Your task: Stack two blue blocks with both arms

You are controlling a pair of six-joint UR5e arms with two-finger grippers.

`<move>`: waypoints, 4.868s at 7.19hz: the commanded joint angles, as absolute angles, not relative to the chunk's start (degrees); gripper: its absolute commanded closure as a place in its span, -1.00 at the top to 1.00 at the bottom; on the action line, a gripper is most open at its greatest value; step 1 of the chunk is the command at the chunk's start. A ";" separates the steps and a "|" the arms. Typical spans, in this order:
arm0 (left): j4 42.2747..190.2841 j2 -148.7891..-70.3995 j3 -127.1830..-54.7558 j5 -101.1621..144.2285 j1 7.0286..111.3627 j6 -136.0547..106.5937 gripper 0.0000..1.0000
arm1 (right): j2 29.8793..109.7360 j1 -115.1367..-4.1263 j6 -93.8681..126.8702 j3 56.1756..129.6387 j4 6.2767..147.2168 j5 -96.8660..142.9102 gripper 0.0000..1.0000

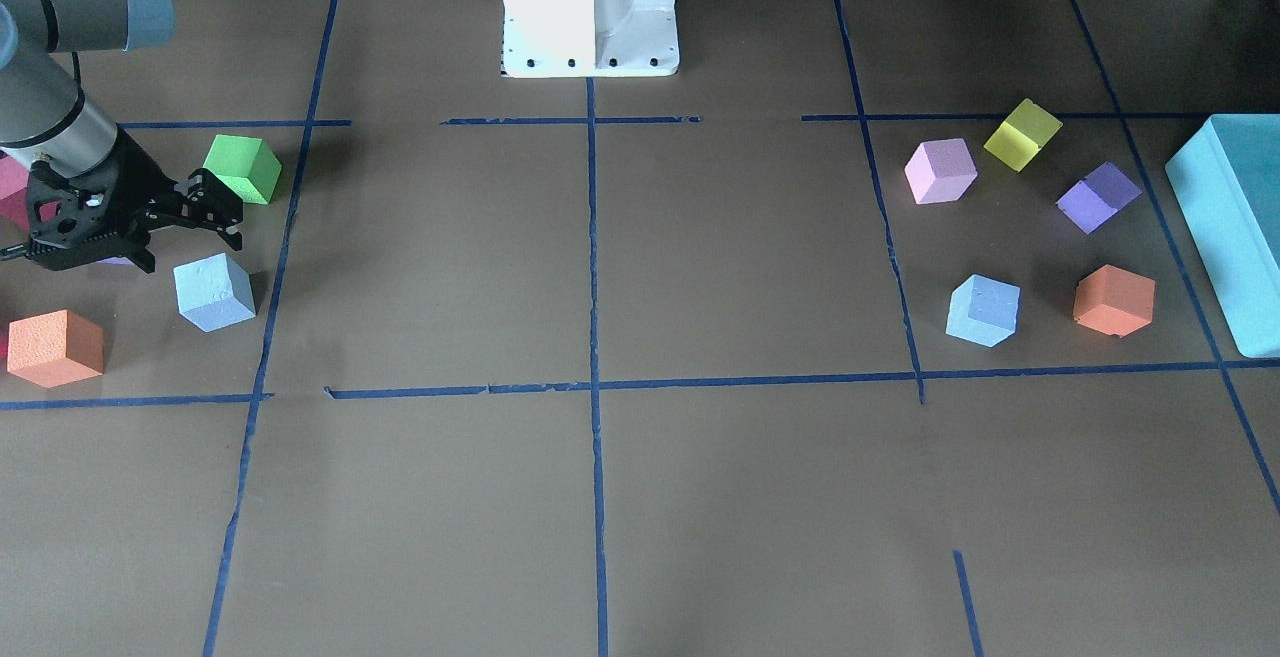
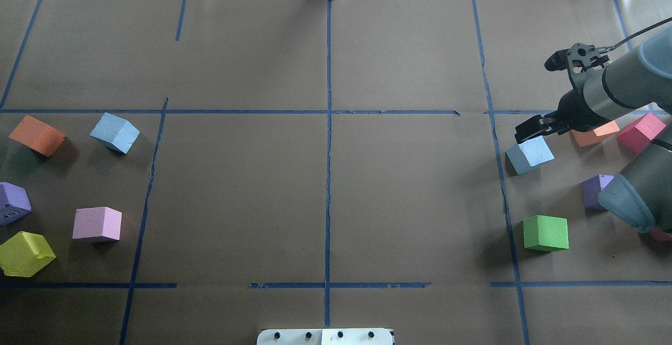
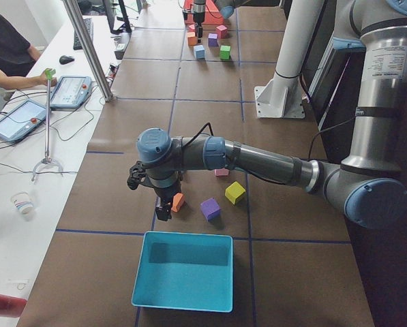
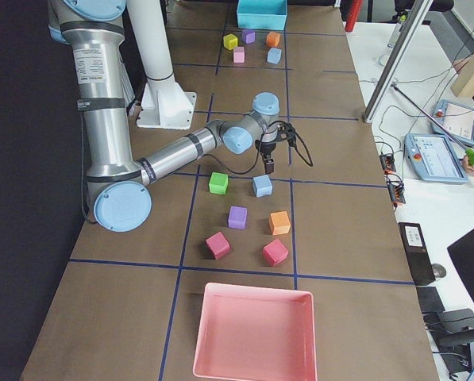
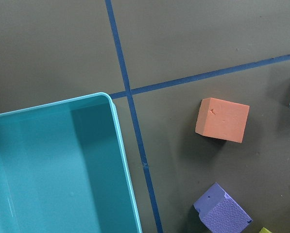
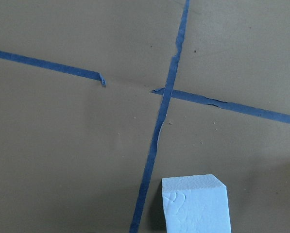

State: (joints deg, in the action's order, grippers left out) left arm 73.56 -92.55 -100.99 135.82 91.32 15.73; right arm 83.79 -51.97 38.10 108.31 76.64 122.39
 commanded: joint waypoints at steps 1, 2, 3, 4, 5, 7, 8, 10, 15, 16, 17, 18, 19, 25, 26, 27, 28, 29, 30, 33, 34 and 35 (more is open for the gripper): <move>73.56 -92.55 -100.99 135.88 91.32 15.73 1.00 | 83.41 -50.54 37.88 105.49 76.55 121.82 0.97; 73.56 -92.55 -101.07 135.88 91.32 15.73 1.00 | 83.32 -50.45 37.71 104.16 76.47 121.73 0.96; 73.56 -92.55 -101.07 135.88 91.32 15.73 1.00 | 82.54 -49.58 37.71 103.11 76.46 120.95 0.95; 73.56 -92.55 -101.07 135.88 91.23 15.73 1.00 | 80.44 -48.79 37.62 101.01 76.46 119.28 0.95; 73.65 -92.55 -101.07 135.88 91.32 15.73 1.00 | 79.81 -48.34 37.53 99.59 76.46 118.75 0.92; 73.56 -92.55 -100.99 138.68 91.32 15.64 1.00 | 79.80 -48.43 37.62 99.49 76.46 118.65 0.92; 73.56 -92.55 -100.99 138.69 91.23 15.64 1.00 | 80.15 -48.43 37.27 99.06 76.46 118.65 0.92; 73.65 -92.55 -100.99 138.78 91.32 15.64 1.00 | 80.16 -49.04 37.26 100.19 76.55 118.65 0.91; 73.65 -92.55 -101.07 138.78 91.32 15.64 1.00 | 82.43 -49.13 37.18 100.90 76.55 116.81 0.90; 73.65 -92.55 -101.07 138.78 91.32 15.64 1.00 | 82.79 -48.96 37.26 100.46 76.55 116.81 0.90; 73.65 -92.55 -101.07 138.78 91.23 15.64 1.00 | 82.53 -48.78 37.27 99.94 76.55 116.89 0.90; 73.65 -92.55 -101.07 138.78 91.23 15.64 1.00 | 82.01 -48.26 37.70 99.50 76.64 116.98 0.90; 73.57 -92.55 -100.99 138.78 91.23 15.73 1.00 | 81.91 -47.21 37.88 98.80 76.55 116.98 0.89; 73.65 -92.55 -101.07 138.78 91.23 15.73 1.00 | 78.95 -46.67 38.66 102.27 77.34 118.99 -1.00; 73.65 -92.55 -101.07 138.87 91.32 15.73 1.00 | 72.49 -45.80 47.37 102.39 79.26 120.13 -1.00; 73.65 -92.55 -101.07 138.87 91.23 15.73 1.00 | 65.20 -41.27 57.03 102.13 83.28 119.62 -1.00; 73.65 -92.55 -100.99 139.82 91.23 15.73 1.00 | 59.30 -38.70 64.09 101.35 86.02 118.23 -1.00; 73.65 -92.55 -100.90 140.36 91.23 16.08 1.00 | 55.50 -35.63 70.77 99.68 86.04 116.30 -1.00; 73.57 -92.37 -99.94 140.54 91.23 16.34 1.00 | 50.41 -32.64 76.58 94.27 85.96 112.45 -1.00; 74.44 -91.05 -101.42 141.76 91.23 16.17 1.00 | 43.52 -29.62 80.33 82.47 84.12 109.78 -1.00; 75.40 -90.97 -101.51 142.12 91.23 16.17 1.00 | 42.29 -29.18 80.16 80.27 84.02 109.69 -1.00; 75.67 -90.27 -101.51 143.69 91.23 16.17 1.00 | 41.75 -29.09 79.98 79.20 84.02 109.69 -0.99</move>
